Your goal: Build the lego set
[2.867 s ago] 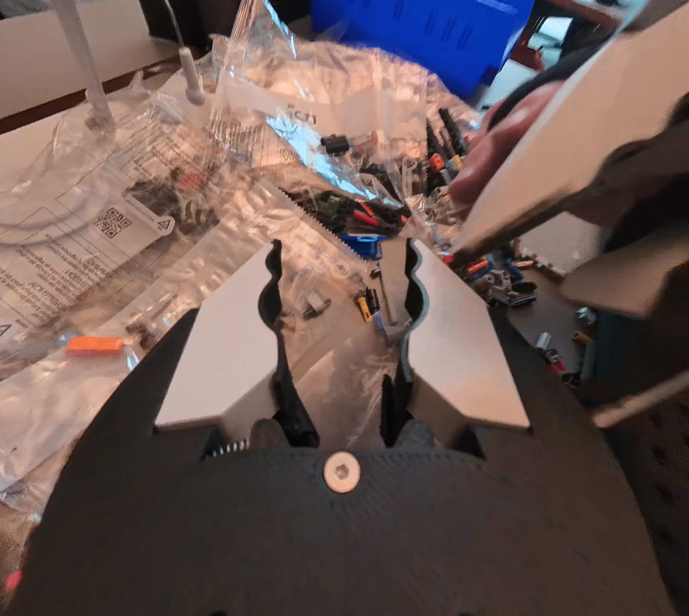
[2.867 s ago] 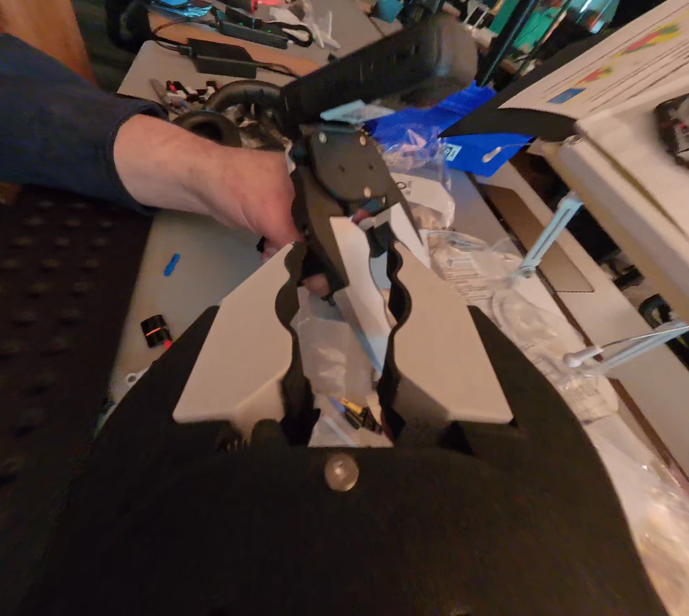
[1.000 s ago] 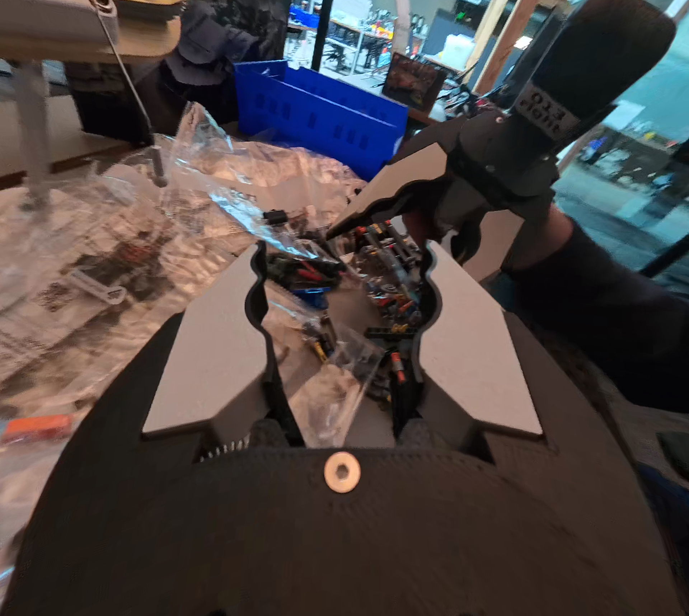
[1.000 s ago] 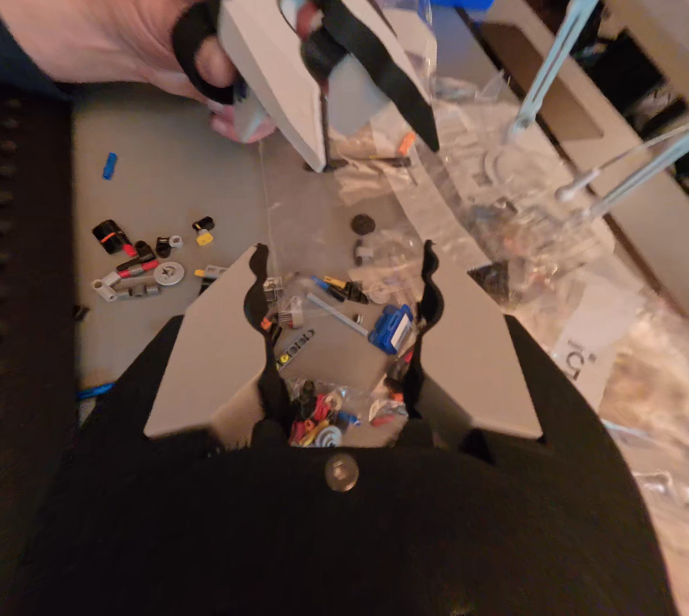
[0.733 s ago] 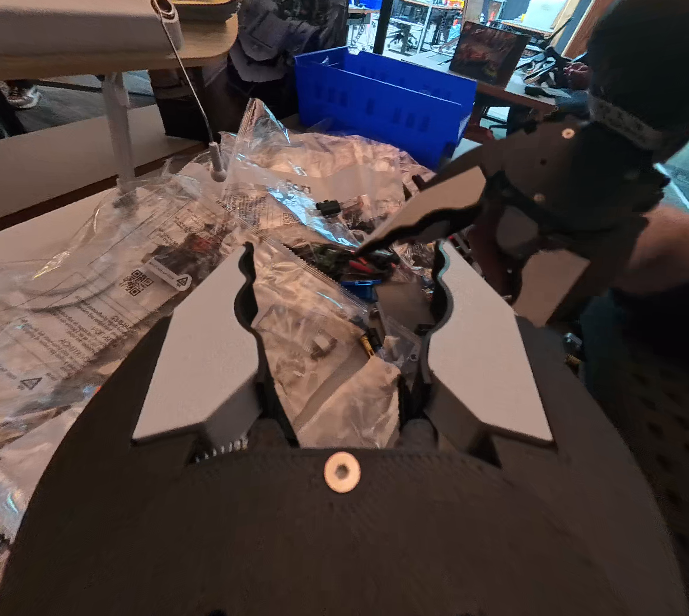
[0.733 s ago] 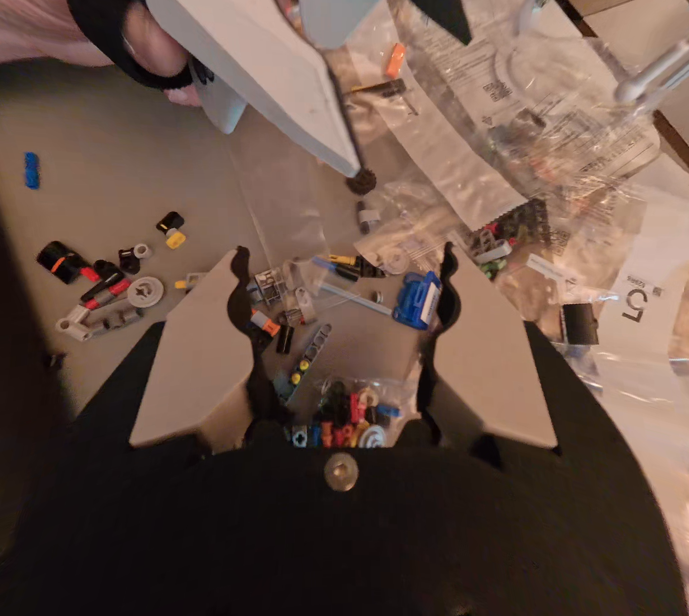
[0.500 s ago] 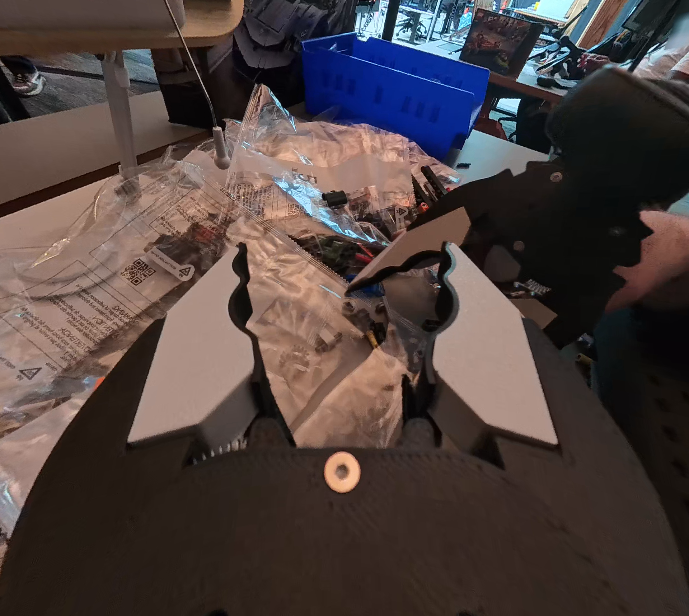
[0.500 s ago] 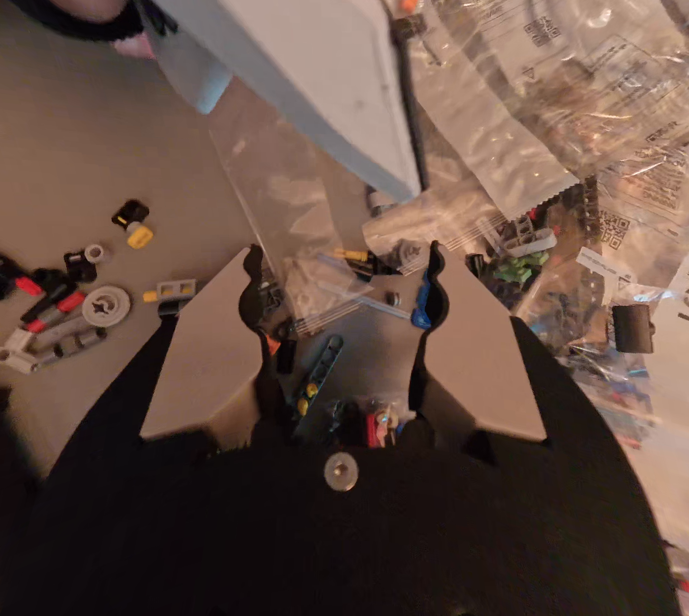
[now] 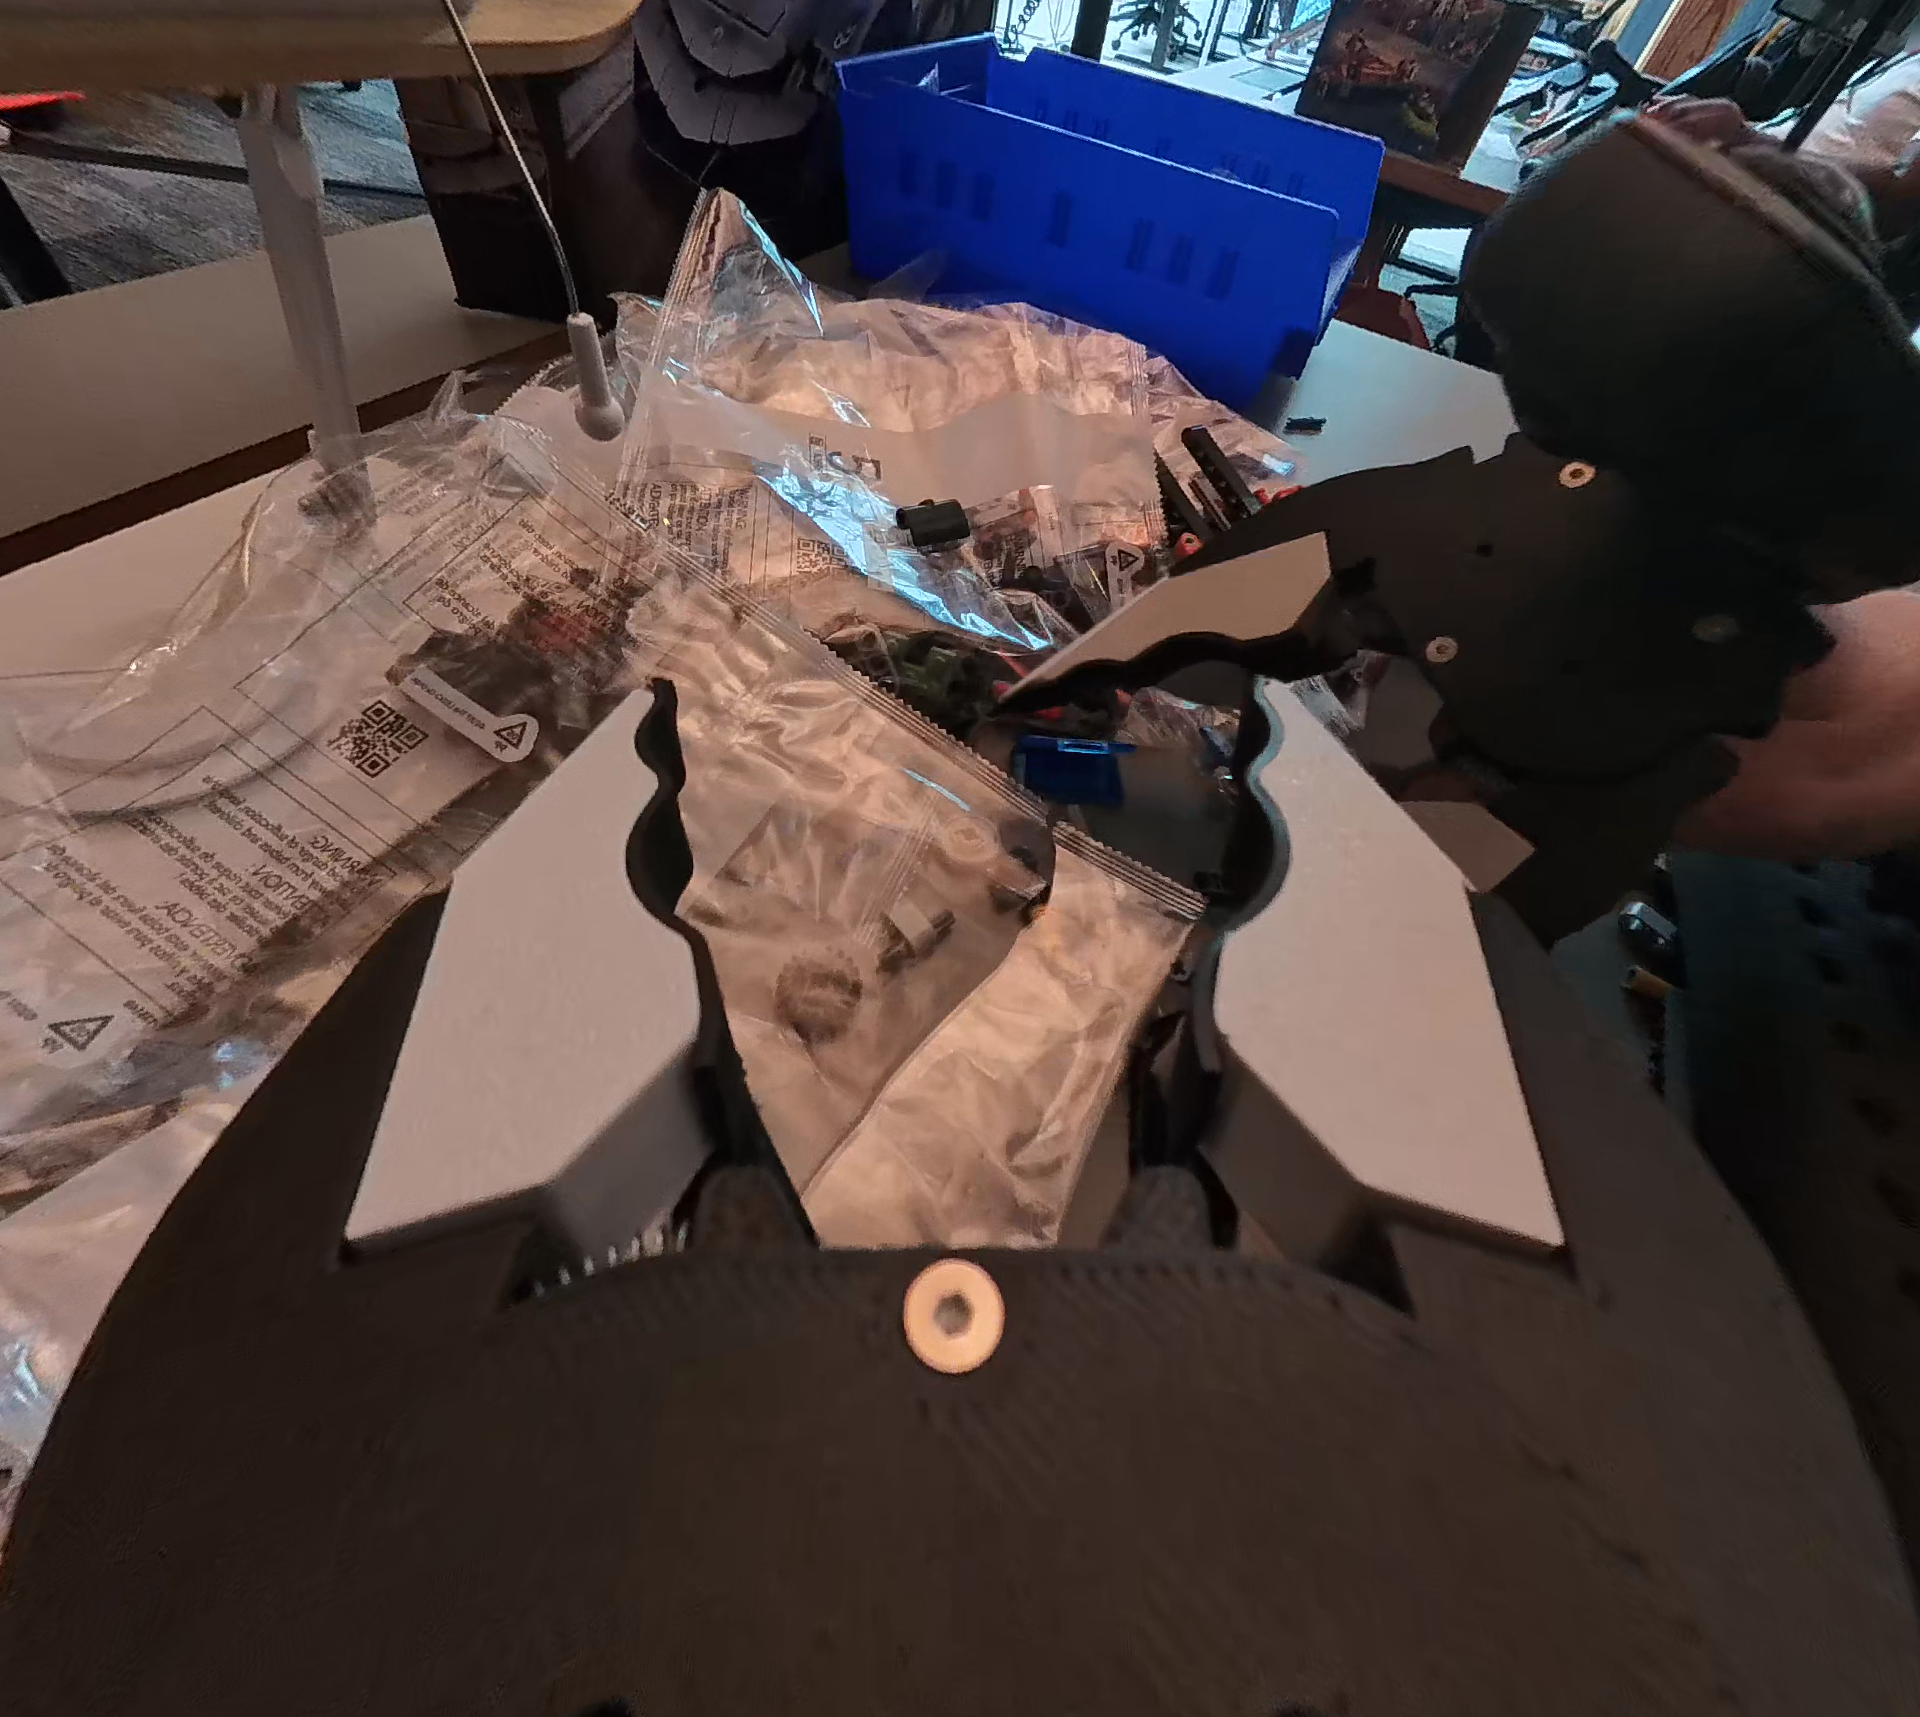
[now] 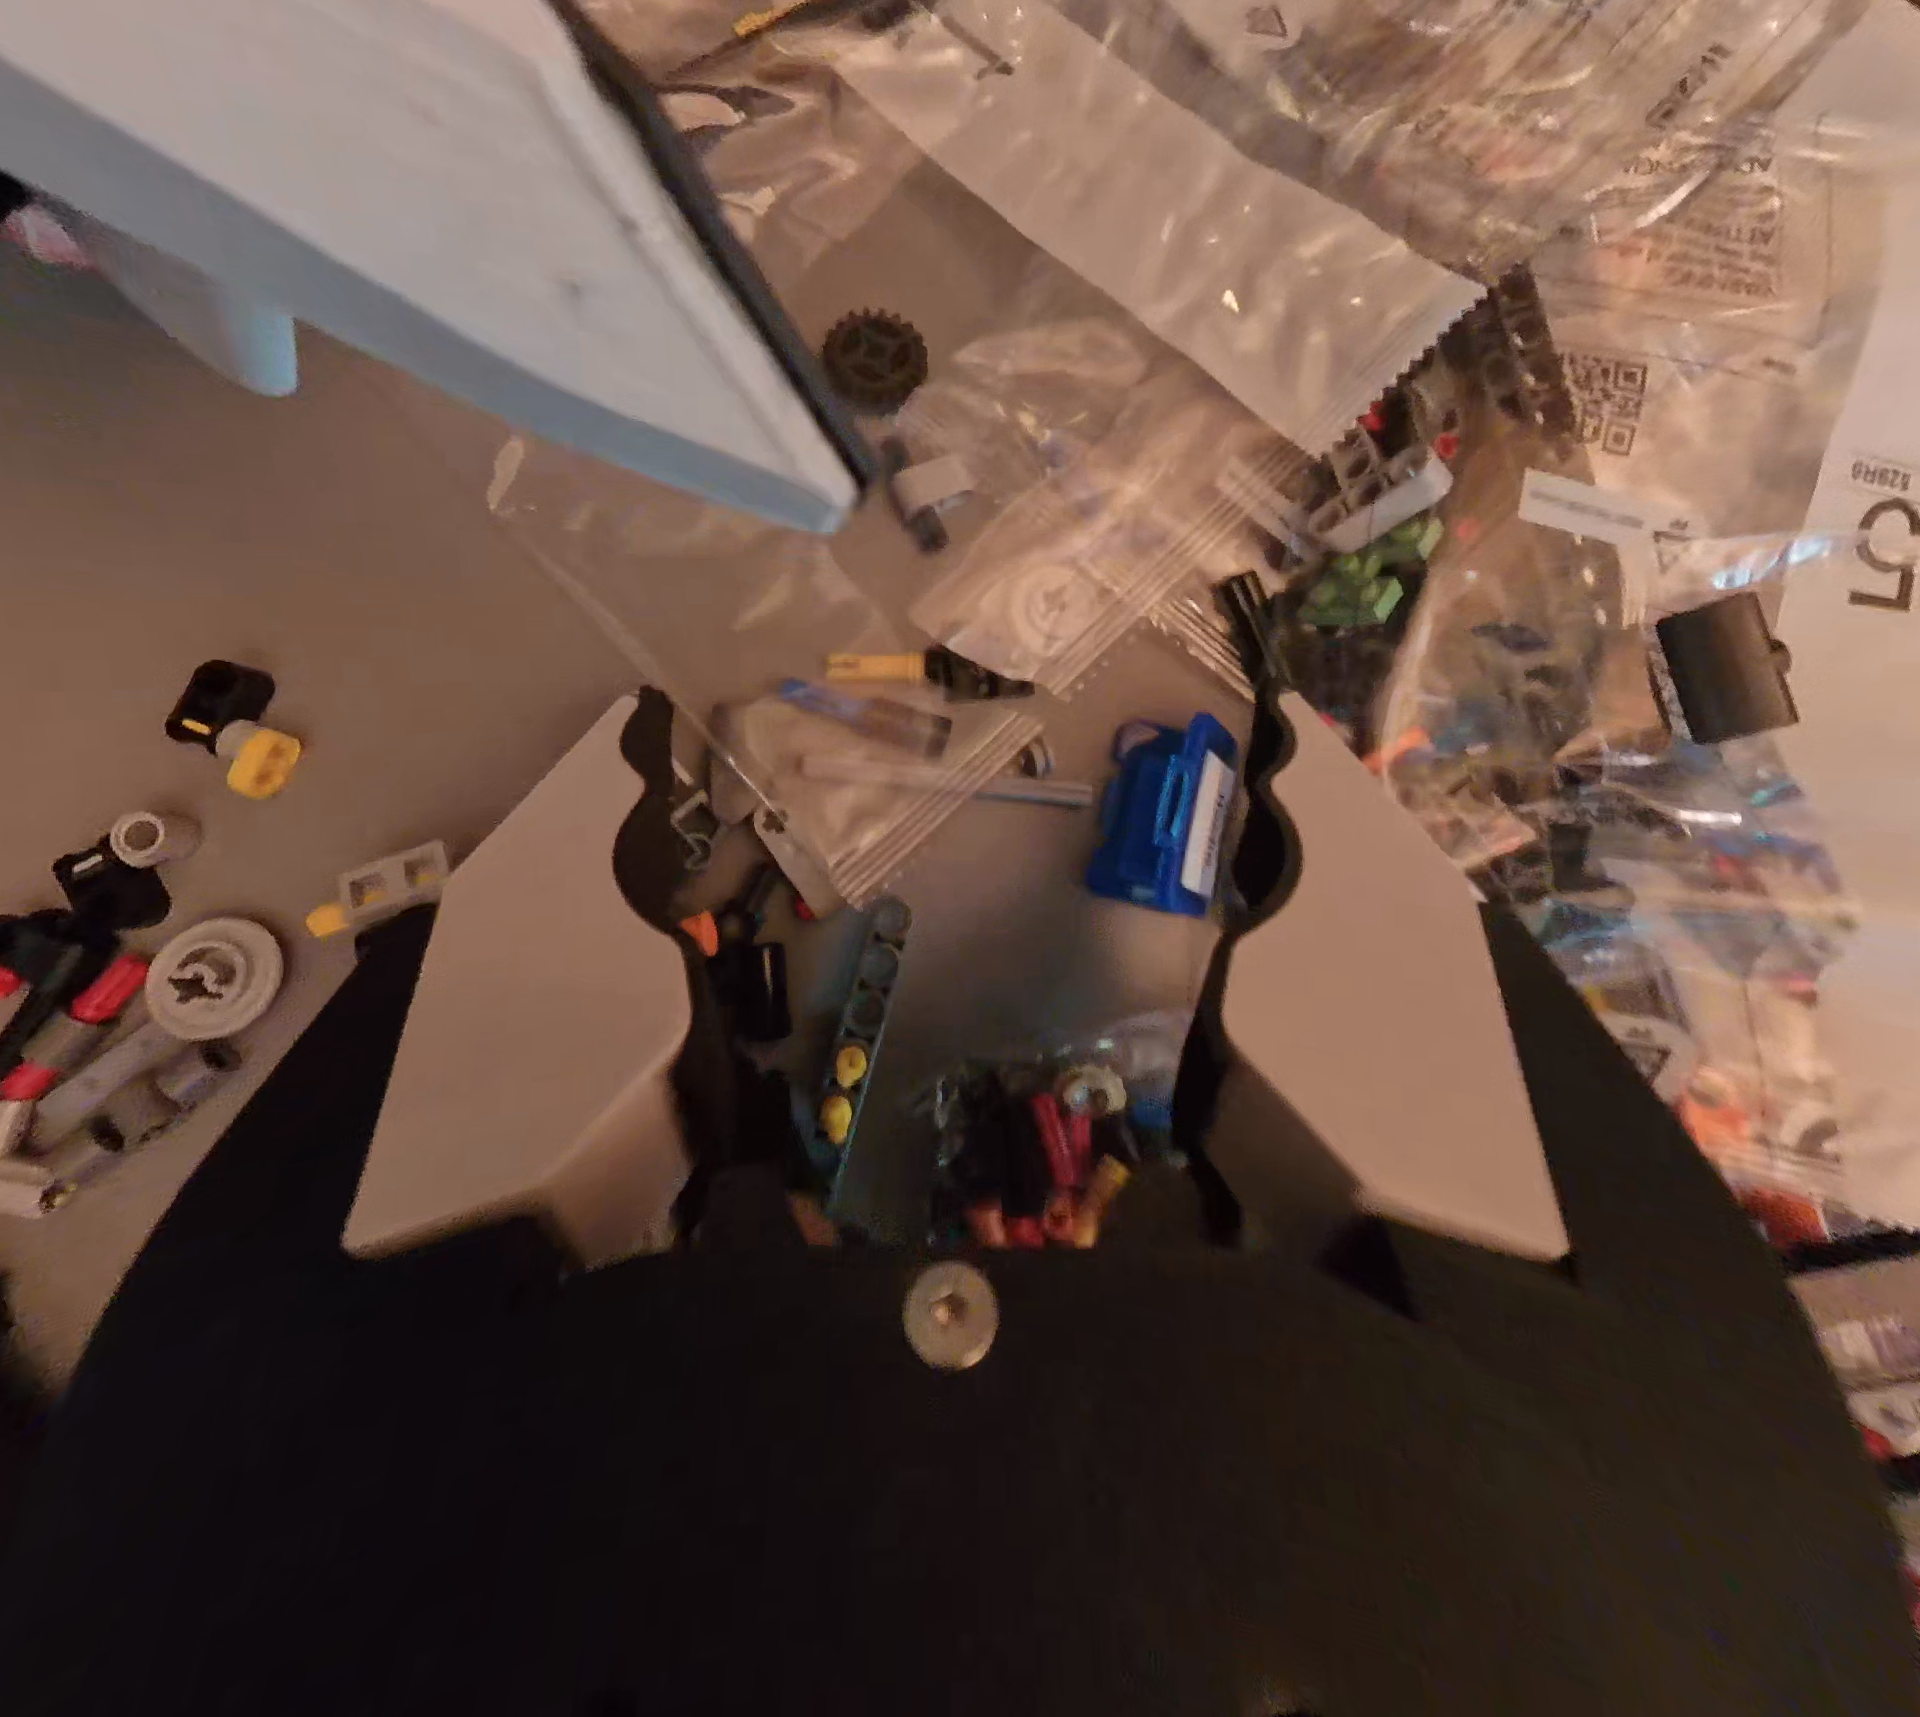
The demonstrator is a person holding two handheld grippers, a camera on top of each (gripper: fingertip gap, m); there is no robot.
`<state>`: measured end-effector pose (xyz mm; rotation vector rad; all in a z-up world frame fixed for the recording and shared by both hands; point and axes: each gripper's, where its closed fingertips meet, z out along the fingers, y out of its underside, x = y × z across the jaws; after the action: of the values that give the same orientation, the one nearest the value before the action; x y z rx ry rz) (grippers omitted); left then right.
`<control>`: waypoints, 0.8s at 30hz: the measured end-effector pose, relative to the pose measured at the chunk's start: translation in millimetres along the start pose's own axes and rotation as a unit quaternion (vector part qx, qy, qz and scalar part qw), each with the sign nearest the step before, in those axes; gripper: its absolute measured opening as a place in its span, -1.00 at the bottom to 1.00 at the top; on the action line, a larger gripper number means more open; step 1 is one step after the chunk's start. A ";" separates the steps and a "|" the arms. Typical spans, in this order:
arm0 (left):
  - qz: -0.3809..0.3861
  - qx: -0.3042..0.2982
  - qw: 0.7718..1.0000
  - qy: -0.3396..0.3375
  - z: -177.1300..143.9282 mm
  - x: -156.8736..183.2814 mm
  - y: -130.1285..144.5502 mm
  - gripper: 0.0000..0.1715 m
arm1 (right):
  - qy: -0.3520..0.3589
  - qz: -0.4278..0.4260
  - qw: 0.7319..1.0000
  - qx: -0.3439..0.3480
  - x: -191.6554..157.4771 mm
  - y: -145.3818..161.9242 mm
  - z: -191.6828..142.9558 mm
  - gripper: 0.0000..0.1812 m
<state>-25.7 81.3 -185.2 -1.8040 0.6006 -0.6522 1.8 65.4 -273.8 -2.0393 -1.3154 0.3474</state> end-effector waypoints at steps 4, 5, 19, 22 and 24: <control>-0.005 -0.007 1.000 0.000 1.8 -1.3 3.7 0.22 | 0.009 0.041 0.999 0.011 8.9 4.5 0.1 0.06; -0.007 -0.008 1.000 0.001 2.0 -1.4 4.3 0.22 | 0.011 0.052 0.998 0.019 11.4 5.2 1.1 0.15; -0.003 -0.024 1.000 0.001 7.0 -0.1 12.1 0.22 | 0.056 0.045 0.997 0.035 20.2 8.2 -5.1 0.33; 0.013 -0.025 1.000 -0.006 6.8 -0.5 11.5 0.19 | 0.088 0.064 0.993 0.035 25.7 6.9 -5.5 0.10; 0.014 -0.026 1.000 -0.007 7.3 -0.2 12.0 0.19 | 0.134 0.091 0.986 0.034 40.4 10.4 -6.0 -0.38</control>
<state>-21.8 82.8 -198.6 -1.8441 0.6383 -0.6087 30.7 95.9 -270.9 -2.0709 -0.9469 0.1863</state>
